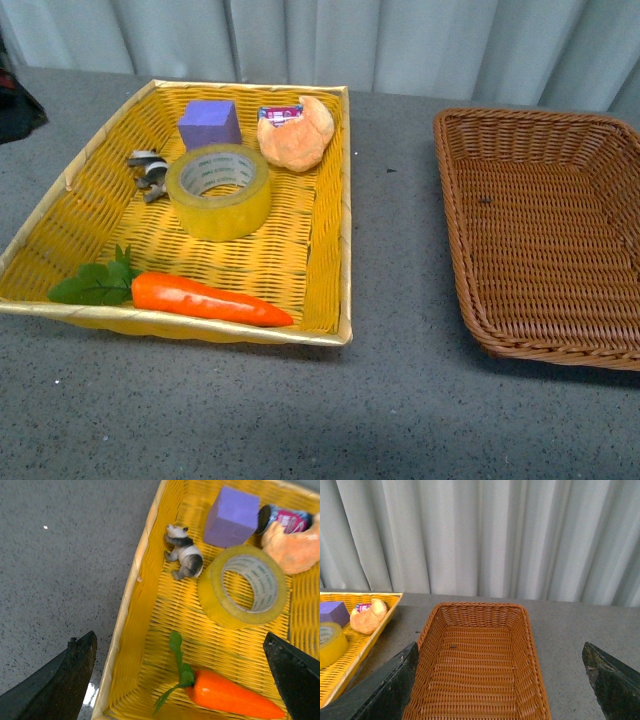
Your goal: Move tape to another basket
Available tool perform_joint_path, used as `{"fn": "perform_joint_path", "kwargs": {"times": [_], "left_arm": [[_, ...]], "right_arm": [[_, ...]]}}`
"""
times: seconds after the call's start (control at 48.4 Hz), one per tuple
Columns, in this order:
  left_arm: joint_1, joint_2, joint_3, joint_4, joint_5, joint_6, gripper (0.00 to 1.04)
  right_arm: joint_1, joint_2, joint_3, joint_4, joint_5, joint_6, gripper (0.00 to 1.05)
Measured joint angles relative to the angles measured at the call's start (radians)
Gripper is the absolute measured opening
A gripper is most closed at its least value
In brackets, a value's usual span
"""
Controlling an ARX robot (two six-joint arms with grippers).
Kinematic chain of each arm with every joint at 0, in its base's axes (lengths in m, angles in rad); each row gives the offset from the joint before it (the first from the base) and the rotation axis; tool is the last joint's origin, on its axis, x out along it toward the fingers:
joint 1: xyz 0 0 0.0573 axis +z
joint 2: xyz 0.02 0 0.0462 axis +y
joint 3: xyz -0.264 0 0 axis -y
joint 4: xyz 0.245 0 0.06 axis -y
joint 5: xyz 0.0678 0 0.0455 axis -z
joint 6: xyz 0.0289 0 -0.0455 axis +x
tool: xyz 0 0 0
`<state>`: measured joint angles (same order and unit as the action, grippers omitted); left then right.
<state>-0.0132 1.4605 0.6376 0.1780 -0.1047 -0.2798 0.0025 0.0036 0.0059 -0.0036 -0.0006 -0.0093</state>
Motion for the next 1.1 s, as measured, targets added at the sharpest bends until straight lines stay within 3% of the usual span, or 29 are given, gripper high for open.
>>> {"fn": "perform_joint_path", "kwargs": {"times": [0.496, 1.095], "left_arm": [[-0.045, 0.467, 0.493, -0.285, -0.056, -0.051, 0.98], [-0.18, 0.659, 0.687, -0.417, -0.084, -0.163, 0.98]], "right_arm": [[0.0, 0.0, 0.0, 0.0, 0.0, 0.0, 0.96], [0.0, 0.0, 0.0, 0.0, 0.0, 0.0, 0.96]]}}
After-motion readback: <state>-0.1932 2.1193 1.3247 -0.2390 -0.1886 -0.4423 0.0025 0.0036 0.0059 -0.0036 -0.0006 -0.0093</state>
